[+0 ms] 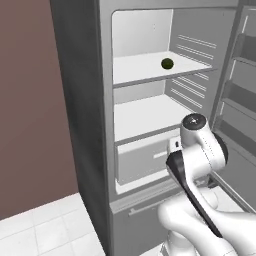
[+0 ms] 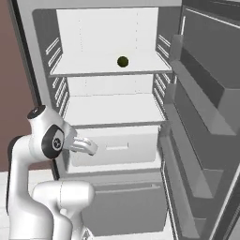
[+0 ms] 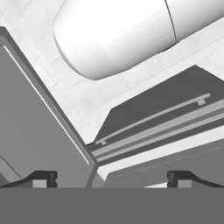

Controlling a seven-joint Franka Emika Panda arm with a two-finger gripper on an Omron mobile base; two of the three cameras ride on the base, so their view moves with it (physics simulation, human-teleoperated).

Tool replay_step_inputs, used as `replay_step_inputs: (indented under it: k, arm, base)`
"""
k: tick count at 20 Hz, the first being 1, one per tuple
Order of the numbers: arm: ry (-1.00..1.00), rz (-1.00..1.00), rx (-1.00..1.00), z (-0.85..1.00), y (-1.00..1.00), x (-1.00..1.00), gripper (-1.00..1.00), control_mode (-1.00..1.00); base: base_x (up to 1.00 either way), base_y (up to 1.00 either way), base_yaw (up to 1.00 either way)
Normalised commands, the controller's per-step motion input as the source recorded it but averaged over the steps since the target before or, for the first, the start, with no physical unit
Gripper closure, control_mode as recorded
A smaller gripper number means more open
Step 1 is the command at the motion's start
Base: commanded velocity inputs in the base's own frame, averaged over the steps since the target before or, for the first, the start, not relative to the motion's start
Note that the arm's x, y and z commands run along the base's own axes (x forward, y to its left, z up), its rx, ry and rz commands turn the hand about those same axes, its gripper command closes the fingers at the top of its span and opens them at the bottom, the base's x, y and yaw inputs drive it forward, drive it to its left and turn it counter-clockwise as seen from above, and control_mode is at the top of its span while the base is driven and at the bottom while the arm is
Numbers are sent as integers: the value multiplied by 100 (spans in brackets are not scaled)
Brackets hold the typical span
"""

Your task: Place the cold items (lime and tomato) from the fridge in one tupperware on the dining counter. Place the warm items (hot dog and kebab skewer) in the stove area in another tupperware.

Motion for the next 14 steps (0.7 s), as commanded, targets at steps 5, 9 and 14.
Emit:
replay_step_inputs:
  k: [5, 9, 14]
  arm:
    - [0, 0, 0, 0, 0, 0, -100, 100]
    - [0, 0, 0, 0, 0, 0, -100, 100]
    - [0, 0, 0, 0, 0, 0, -100, 100]
  base:
    - [49, -44, 28]
    - [46, -47, 26]
    - [33, -18, 13]
